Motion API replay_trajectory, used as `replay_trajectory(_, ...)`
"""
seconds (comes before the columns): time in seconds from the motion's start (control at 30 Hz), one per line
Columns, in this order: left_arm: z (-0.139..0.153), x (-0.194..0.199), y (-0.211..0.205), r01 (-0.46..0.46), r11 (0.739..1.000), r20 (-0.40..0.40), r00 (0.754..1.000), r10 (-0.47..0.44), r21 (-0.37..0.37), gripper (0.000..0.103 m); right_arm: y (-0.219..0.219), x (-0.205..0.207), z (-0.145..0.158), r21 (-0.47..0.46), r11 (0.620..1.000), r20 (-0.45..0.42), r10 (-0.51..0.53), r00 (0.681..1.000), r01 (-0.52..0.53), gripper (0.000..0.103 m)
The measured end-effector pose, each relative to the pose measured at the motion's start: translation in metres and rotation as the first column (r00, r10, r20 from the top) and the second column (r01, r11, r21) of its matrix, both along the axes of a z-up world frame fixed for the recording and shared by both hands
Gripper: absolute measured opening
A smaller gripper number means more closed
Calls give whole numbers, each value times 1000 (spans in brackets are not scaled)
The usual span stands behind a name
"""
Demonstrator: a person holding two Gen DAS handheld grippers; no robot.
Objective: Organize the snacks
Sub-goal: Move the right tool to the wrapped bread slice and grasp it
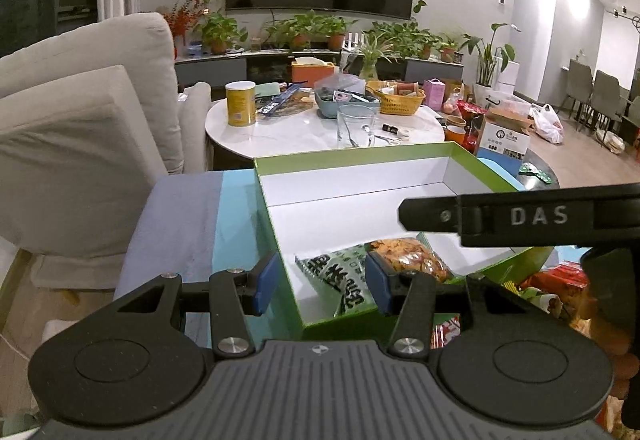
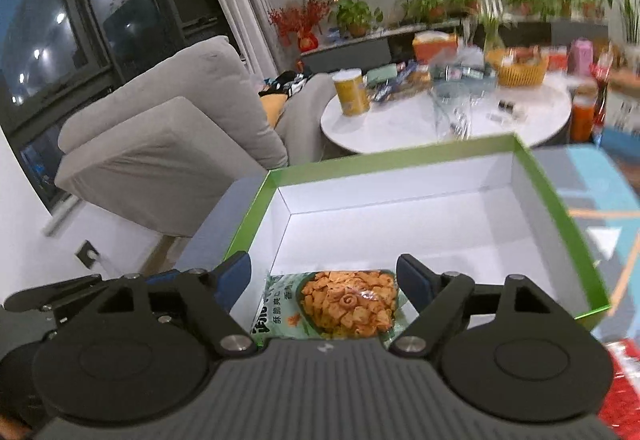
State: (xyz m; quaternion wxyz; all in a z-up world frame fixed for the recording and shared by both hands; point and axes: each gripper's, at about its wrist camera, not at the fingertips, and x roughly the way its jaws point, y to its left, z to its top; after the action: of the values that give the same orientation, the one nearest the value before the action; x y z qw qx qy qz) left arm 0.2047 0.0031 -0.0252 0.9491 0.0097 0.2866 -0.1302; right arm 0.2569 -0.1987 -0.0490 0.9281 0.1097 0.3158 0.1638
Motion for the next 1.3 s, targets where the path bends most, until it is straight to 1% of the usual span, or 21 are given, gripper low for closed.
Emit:
replay_trajectory(0.23, 3, -17, 11, -29, 999, -6, 1000, 29, -13, 46, 12, -30, 23, -66, 998, 97, -6, 995, 12, 59)
replay_trajectory(0.37, 5, -28, 18, -39, 999, -4, 999, 39, -24, 47, 19, -43, 31, -114, 993, 135, 5, 991, 10, 59)
replay_trajectory(0.53, 8, -39, 27, -49, 998, 4, 999, 49, -33, 49, 26, -55, 35, -127, 992, 152, 24, 988, -5, 60)
replay_trajectory(0.63, 7, -47, 33, -58, 998, 5, 998, 58, -36, 52, 32, -63, 36, -142, 990, 155, 35, 987, -13, 60)
replay_trajectory(0.8, -1, -56, 47, -86, 996, -14, 996, 86, -37, 54, 37, -72, 29, -141, 989, 130, 54, 990, -35, 59)
replay_trajectory(1.0, -19, -65, 66, -104, 993, -59, 993, 101, -51, 54, 41, -79, 10, -101, 993, 54, 63, 997, -57, 59)
replay_trajectory(1.07, -25, -67, 71, -103, 993, -76, 992, 98, -64, 55, 44, -80, 5, -94, 994, 27, 59, 998, -56, 59)
replay_trajectory(1.2, -37, -68, 80, -81, 991, -114, 991, 69, -108, 60, 48, -80, -3, -96, 995, -7, 39, 999, -39, 59)
replay_trajectory(1.3, -46, -70, 80, -62, 992, -130, 990, 47, -113, 61, 50, -80, -9, -87, 996, -37, 24, 999, -28, 59)
